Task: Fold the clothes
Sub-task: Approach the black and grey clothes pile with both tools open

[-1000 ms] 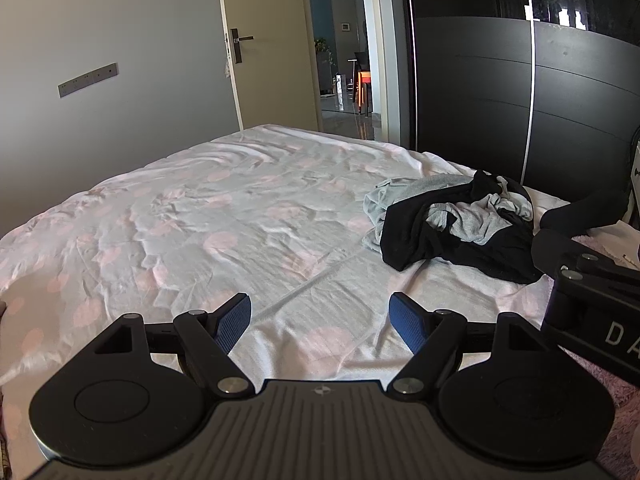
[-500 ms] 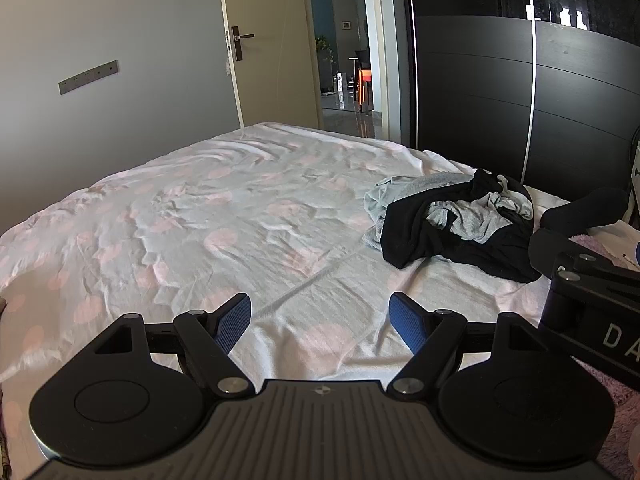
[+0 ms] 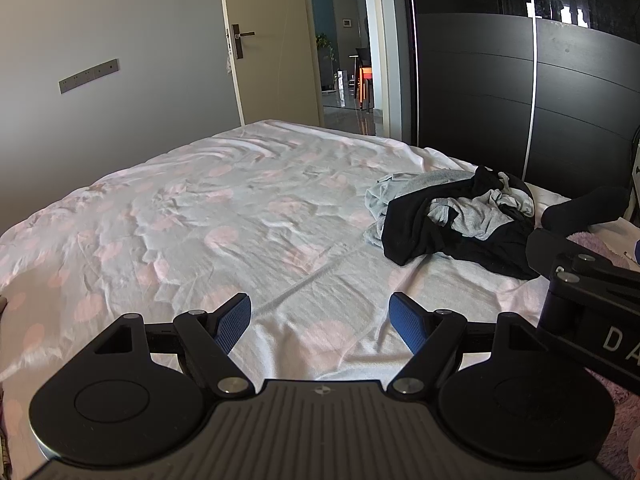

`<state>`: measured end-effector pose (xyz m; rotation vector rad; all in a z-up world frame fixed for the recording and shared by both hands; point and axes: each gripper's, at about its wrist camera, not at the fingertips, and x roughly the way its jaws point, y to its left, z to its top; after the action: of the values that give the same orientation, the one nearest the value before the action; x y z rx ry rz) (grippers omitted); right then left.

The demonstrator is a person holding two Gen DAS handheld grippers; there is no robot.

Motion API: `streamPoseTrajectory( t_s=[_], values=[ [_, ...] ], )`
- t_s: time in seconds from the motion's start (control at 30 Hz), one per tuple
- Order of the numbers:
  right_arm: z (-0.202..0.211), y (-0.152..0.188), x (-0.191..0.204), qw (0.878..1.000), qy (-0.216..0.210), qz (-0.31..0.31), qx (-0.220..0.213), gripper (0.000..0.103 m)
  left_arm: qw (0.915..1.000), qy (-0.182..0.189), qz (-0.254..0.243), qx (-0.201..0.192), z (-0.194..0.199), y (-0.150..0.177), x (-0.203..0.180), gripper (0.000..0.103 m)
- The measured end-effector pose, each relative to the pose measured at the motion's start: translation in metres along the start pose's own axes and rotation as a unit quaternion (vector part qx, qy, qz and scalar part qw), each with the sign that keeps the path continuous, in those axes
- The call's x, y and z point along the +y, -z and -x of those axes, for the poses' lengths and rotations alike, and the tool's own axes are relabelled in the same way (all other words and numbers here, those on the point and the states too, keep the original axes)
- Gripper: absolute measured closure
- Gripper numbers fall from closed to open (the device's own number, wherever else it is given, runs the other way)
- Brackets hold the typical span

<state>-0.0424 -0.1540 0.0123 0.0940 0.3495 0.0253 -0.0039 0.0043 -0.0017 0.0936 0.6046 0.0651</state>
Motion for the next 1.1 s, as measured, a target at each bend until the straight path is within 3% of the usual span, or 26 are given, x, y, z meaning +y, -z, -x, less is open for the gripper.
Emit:
streamPoseTrajectory(
  t_s=[0.6, 1.1],
  values=[
    [0.002, 0.002, 0.006, 1.000, -0.003, 0.005, -0.003, 0.003, 0.9997, -0.023, 0.010, 0.003, 0.004, 0.003, 0.004, 0.028],
    [-0.017, -0.008, 0.011, 0.999, -0.036, 0.017, 0.012, 0.003, 0.9995, -0.029, 0.012, 0.011, -0.013, -0.001, 0.002, 0.028]
  ],
)
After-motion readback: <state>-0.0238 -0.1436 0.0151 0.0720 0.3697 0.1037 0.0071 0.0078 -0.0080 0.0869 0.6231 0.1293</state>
